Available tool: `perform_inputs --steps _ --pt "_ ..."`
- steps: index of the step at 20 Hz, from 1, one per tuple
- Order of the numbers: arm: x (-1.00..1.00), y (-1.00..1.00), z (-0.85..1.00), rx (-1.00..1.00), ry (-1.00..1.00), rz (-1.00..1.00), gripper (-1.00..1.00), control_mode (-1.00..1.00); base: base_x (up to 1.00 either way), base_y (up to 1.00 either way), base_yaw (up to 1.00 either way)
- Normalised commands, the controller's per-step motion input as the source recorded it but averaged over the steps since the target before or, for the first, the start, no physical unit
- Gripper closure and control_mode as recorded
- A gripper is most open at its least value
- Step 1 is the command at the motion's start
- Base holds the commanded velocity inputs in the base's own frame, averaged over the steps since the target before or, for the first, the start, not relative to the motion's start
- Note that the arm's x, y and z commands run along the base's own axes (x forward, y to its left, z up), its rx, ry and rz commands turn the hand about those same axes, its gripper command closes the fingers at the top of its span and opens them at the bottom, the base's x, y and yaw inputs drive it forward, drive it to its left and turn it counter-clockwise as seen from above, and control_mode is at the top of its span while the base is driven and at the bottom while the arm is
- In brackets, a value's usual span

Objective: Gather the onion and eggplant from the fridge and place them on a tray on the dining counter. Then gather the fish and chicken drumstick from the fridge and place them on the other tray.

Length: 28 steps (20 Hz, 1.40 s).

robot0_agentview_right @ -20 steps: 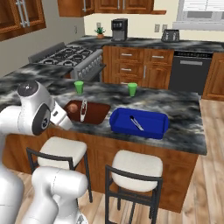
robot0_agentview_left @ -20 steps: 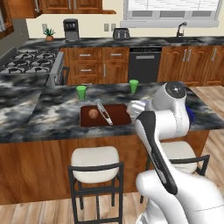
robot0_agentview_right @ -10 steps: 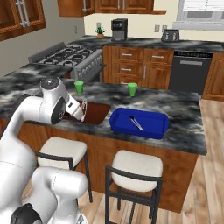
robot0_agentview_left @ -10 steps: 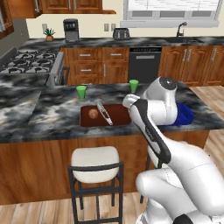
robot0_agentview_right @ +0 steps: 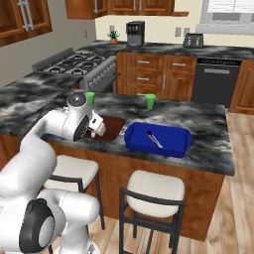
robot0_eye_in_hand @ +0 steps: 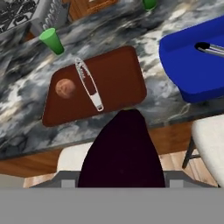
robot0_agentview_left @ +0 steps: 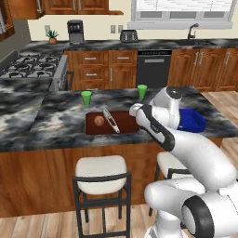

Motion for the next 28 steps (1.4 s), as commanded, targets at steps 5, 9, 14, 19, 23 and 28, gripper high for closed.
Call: perform_inputs --steps 5,9,14,19,23,28 --pt "0.64 -0.08 -0.40 0.00 0.00 0.06 1.00 -1.00 0.00 0.00 0.00" --pt "0.61 -0.01 -0.34 0.00 0.00 0.04 1.00 -1.00 0.00 0.00 0.00" --pt "0.57 0.00 -0.32 -0.01 0.01 0.02 1.00 -1.00 0.00 0.00 0.00" --pt "0.56 0.01 -0.32 -0.03 0.04 0.00 1.00 -1.00 0.00 0.00 0.00" --pt "0.59 0.04 -0.30 -0.05 0.05 0.00 1.00 -1.00 0.00 0.00 0.00" --pt "0.54 0.06 -0.21 -0.03 0.03 0.00 1.00 -1.00 0.00 0.00 0.00"
